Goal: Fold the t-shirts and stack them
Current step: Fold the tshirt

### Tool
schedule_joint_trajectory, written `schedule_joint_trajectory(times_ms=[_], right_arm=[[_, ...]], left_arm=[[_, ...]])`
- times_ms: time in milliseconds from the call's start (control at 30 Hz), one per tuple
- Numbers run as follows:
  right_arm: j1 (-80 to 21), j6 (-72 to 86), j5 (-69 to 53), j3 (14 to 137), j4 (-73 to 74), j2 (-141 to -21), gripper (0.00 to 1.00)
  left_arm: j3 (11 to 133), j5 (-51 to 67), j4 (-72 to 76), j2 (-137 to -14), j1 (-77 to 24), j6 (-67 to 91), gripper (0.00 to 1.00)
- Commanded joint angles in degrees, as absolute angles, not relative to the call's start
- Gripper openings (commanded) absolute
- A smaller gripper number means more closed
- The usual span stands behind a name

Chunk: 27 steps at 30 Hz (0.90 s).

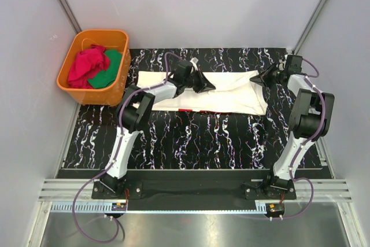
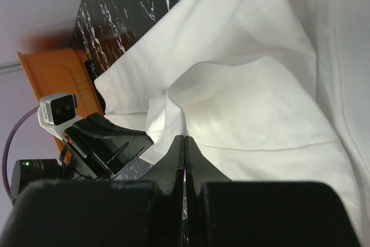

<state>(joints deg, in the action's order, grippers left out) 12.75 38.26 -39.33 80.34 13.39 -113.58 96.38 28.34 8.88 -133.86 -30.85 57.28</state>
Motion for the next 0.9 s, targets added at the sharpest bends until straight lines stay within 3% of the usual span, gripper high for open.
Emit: schedule_joint_trajectory(times_ms=[0, 867], right_arm=[[12.83, 35.6, -36.04, 78.14, 17.74, -108.81, 0.0], [12.83, 26.11, -26.72, 64.34, 26.45, -99.85, 0.0]], left_arm=[[94.57, 31.9, 10.37, -129.46, -31.29, 57.39, 0.0], [87.63, 37.0, 4.75, -127.09, -32.17, 54.94, 0.0]])
